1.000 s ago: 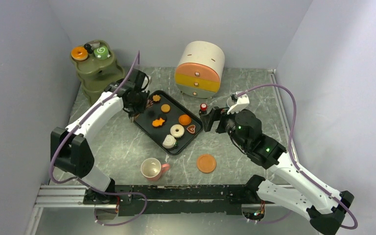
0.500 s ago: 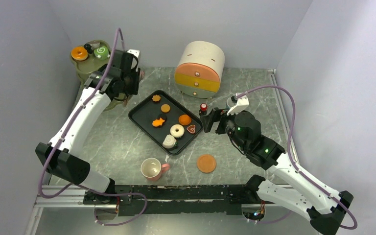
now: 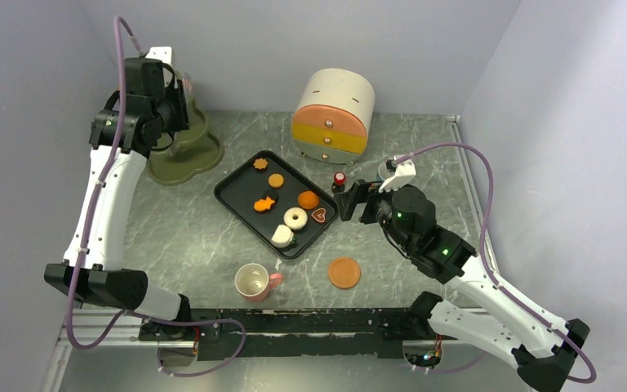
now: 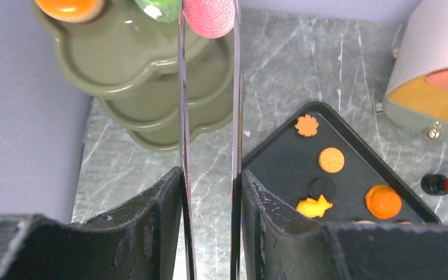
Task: Serve the afternoon tea
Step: Place the desert on the desert table.
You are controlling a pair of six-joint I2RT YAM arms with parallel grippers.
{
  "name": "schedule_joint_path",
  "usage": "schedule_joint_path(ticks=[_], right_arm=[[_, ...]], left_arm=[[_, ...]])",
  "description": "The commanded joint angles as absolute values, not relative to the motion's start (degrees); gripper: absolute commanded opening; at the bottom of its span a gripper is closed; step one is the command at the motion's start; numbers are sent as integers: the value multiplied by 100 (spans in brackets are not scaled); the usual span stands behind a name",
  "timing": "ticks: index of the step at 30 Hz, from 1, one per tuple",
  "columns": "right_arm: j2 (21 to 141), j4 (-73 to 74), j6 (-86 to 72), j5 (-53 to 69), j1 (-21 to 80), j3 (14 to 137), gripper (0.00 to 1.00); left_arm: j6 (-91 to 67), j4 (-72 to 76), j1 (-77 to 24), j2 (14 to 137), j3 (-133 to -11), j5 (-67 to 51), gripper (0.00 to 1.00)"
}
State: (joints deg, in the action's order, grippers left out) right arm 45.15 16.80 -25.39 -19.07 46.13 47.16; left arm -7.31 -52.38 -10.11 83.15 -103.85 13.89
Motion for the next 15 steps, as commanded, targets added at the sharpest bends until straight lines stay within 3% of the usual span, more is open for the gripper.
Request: schedule_joint_path(ticks=[1,15], right_arm=[[4396,1668,-2488,-2019,4588,4756,95],[4344,1746,-2540,-1997,4584,4834,94]], left_arm=[[-684,-5225,-776,8341,-10726,1369,42],[-828,-4839,-236,8143,-9919,1855,43]])
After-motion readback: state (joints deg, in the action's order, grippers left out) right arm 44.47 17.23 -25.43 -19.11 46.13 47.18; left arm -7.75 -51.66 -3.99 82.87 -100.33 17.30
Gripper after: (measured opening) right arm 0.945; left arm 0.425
